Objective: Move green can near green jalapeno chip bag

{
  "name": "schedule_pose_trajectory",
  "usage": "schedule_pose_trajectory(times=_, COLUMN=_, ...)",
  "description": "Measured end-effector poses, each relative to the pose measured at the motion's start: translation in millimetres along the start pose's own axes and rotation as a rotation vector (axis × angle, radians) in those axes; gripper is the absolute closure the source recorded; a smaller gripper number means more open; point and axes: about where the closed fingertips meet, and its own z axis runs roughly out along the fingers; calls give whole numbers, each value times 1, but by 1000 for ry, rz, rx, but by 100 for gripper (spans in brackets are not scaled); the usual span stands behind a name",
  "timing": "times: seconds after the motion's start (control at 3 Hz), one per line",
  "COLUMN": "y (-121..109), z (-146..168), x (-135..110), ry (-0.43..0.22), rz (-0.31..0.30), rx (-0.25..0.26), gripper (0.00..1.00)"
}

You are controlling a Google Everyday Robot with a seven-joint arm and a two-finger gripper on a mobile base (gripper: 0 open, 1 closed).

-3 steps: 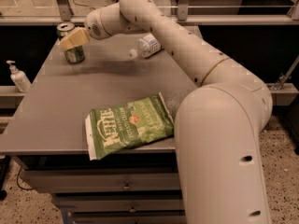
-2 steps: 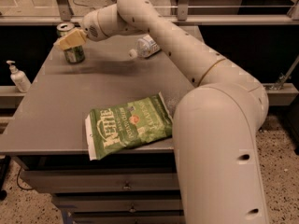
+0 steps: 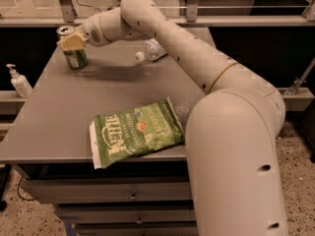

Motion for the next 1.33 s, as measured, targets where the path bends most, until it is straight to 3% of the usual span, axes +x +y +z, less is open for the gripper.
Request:
schedule_pose_trajectory(times=0.33, y=5, z=-11, x=0, ry=-12, rz=1, rx=2, gripper=87)
schedule_pose_trajectory(times=0.67, y=11, z=-46, x=-2, ry=-57, rz=9, rx=24, gripper=100)
schedule_pose_trajectory(times=1.33, y=62, z=-154, x=-8, ry=-165, rz=18, rx=20, gripper=100)
